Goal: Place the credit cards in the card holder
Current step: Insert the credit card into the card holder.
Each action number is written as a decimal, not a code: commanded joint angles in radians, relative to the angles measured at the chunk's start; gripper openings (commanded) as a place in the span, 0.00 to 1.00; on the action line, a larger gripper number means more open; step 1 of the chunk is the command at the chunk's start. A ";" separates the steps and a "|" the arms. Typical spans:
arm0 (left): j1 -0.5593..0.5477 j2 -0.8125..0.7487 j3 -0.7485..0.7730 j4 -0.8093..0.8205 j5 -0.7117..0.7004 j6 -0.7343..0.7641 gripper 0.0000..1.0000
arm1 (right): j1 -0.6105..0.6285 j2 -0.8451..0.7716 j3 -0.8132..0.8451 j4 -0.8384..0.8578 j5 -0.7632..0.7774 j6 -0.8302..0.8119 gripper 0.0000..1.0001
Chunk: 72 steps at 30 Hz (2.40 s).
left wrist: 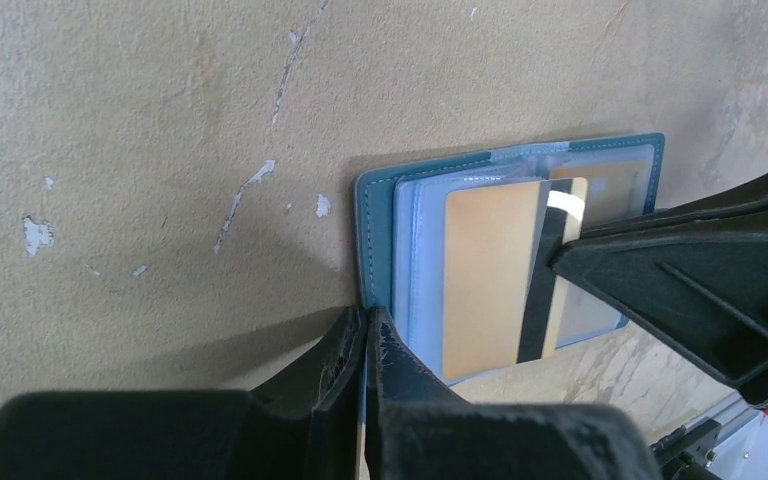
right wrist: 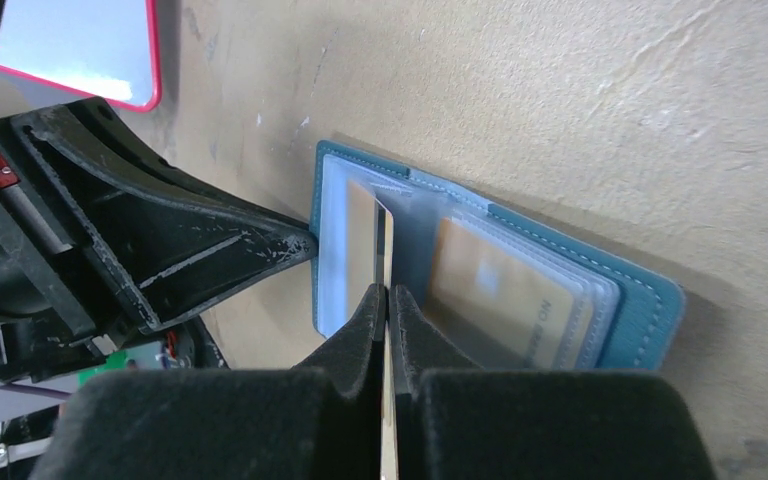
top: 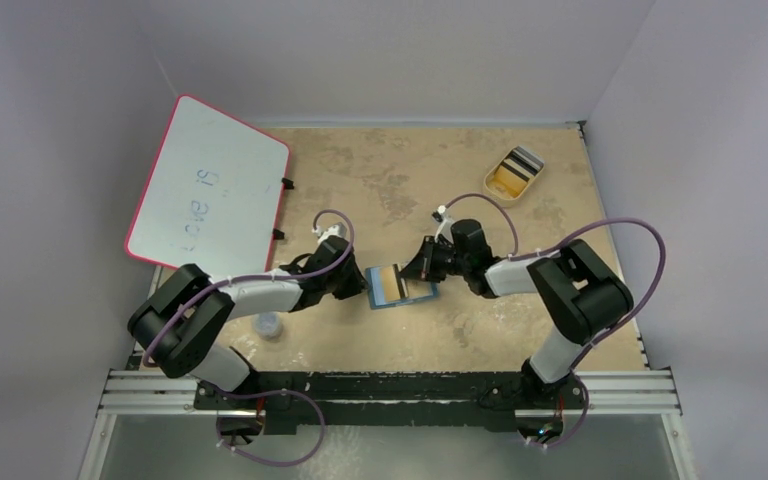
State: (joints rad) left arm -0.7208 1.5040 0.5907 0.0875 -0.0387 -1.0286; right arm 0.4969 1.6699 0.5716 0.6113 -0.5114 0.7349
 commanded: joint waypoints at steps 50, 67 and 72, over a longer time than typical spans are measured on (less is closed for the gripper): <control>0.005 -0.129 0.027 -0.129 0.125 0.124 0.00 | -0.037 -0.097 0.430 -0.529 0.179 -0.382 0.45; 0.005 -0.166 0.052 -0.214 0.206 0.209 0.00 | -0.298 0.166 0.857 -0.670 0.880 -1.025 0.69; 0.006 -0.170 0.063 -0.218 0.204 0.216 0.00 | -0.363 0.297 0.937 -0.744 0.884 -1.106 0.86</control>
State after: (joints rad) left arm -0.7155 1.3663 0.6090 -0.1390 0.1497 -0.8436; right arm 0.1753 1.9114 1.4361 -0.0624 0.2958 -0.2333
